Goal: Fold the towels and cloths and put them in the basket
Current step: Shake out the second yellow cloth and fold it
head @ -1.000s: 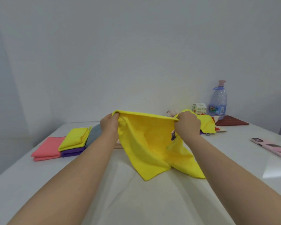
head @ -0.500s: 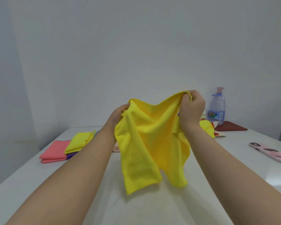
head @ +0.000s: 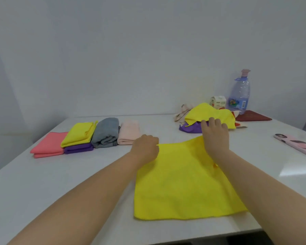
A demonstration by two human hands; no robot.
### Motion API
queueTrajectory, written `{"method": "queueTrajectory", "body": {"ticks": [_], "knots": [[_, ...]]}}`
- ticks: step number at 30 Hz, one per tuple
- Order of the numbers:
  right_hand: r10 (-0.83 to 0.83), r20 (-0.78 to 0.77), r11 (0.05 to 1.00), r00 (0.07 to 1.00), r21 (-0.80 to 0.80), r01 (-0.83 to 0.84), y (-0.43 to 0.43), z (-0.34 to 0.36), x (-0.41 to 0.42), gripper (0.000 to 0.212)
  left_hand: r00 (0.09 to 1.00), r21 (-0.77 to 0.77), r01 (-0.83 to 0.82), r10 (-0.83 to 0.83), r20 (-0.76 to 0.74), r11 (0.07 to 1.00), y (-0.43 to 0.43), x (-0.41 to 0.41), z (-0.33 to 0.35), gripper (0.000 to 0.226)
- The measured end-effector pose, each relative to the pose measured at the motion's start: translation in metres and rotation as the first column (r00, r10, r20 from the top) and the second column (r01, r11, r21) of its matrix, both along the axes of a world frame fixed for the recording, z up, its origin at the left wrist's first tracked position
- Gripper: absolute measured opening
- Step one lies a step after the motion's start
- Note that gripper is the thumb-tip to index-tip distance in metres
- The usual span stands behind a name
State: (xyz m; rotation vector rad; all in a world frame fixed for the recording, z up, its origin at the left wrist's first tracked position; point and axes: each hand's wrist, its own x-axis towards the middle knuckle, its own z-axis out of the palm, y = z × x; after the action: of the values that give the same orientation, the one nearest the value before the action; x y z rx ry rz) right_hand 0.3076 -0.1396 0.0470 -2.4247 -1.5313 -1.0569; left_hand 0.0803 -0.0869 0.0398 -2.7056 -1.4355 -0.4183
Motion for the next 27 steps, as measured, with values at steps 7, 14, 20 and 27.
{"method": "queueTrajectory", "body": {"ticks": [7, 14, 20, 27], "knots": [[-0.039, 0.063, 0.985, 0.997, -0.163, 0.049, 0.004, -0.006, 0.024, 0.020, 0.966, -0.318, 0.000, -0.082, -0.244, 0.948, -0.007, 0.020, -0.050, 0.062], [-0.154, -0.034, 0.987, 0.988, -0.053, 0.152, -0.003, -0.007, 0.062, 0.019, 0.971, -0.327, 0.000, -0.078, -0.226, 0.945, 0.000, 0.016, -0.048, 0.063], [0.043, -0.309, 0.972, 0.950, -0.209, -0.112, 0.015, -0.034, 0.009, 0.026, 0.993, -0.085, -0.053, 0.044, -0.106, 0.995, 0.004, 0.032, -0.045, 0.047], [-0.079, -0.477, 0.946, 0.875, -0.312, -0.085, 0.013, -0.051, 0.025, 0.041, 0.974, -0.288, -0.184, 0.135, -0.182, 0.940, 0.028, 0.024, -0.054, 0.066]]}}
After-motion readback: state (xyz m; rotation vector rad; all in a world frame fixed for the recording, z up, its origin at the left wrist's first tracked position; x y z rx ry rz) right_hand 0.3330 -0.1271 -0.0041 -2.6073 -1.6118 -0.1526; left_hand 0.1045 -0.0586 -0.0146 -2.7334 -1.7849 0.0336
